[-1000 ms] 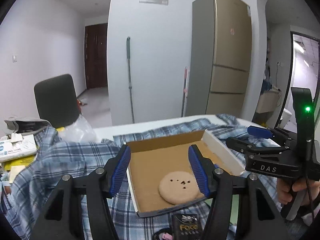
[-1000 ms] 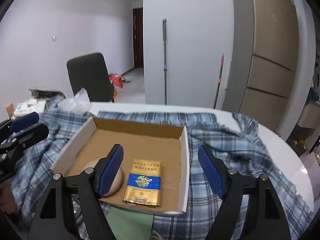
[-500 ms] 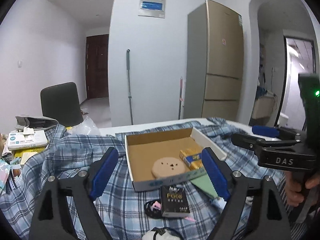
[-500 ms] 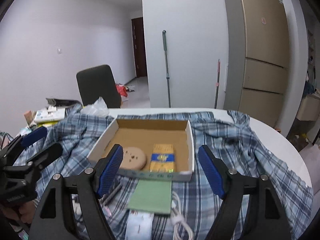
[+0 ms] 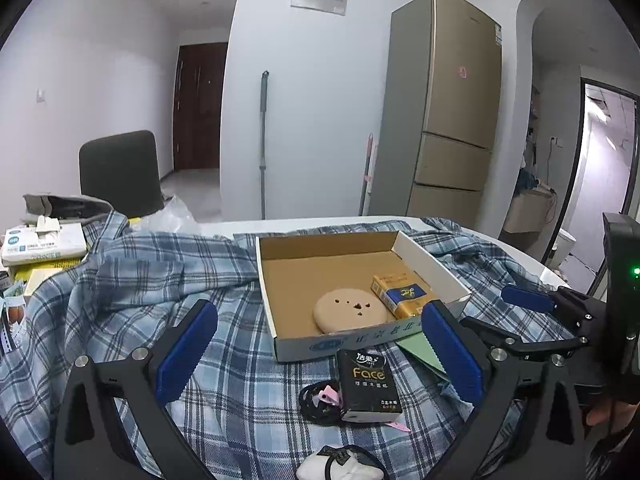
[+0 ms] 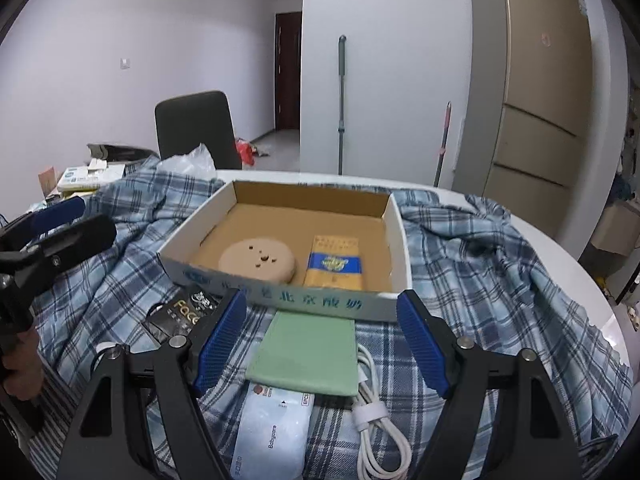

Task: Organize soft objects
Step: 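Move the right gripper over the green foam pad, then close the right gripper on the green foam pad and lift it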

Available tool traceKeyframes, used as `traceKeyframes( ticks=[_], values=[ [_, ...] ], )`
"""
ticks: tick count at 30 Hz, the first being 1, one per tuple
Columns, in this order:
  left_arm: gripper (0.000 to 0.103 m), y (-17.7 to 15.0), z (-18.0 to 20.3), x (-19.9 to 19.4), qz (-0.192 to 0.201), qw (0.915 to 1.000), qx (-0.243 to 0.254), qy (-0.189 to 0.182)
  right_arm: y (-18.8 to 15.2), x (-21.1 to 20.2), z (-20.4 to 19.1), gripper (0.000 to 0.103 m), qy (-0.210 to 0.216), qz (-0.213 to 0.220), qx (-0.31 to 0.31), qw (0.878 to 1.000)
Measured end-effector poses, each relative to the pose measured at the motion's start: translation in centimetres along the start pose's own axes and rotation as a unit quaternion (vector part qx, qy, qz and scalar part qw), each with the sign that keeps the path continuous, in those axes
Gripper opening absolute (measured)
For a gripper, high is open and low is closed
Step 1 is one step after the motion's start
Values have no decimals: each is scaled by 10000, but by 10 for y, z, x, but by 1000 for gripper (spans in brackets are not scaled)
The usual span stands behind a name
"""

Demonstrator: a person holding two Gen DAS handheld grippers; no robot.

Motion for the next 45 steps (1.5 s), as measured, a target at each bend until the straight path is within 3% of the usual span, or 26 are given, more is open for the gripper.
traceKeyframes(
  ticks=[20, 23, 36, 40, 41, 44, 45],
  values=[
    [103, -3, 2, -1, 30, 9999, 98, 64, -18, 48, -12, 73, 373, -1288, -223, 9907],
    [103, -3, 3, 0, 14, 9999, 134, 59, -20, 55, -11, 69, 419, -1481, -178, 9879],
    [103, -2, 8, -1, 18, 9997, 239, 9, -17, 39, -9, 68, 509, -1273, -194, 9904],
    [103, -2, 7, 0, -24, 9998, 210, 24, -21, 38, -8, 68, 550, -1482, -344, 9868],
    [103, -2, 7, 0, -24, 9998, 202, 23, -22, 39, -5, 69, 502, -1517, -297, 9867],
    [103, -2, 7, 0, -12, 9997, 234, 1, -21, 42, 1, 86, 400, -1524, -81, 9875],
    [103, -2, 7, -1, -3, 9997, 243, -7, -21, 43, 2, 87, 408, -1530, -32, 9874]
  ],
)
Point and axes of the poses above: each gripper's, at about its wrist camera, not at the fingertips, and x roughly the way its jaws point, z to its right, y to its top, the point moved 1 cm from there along x, roughly the way its jaws point, and after that the axes turned 8 degrees about -y, right-handed, at the moved point
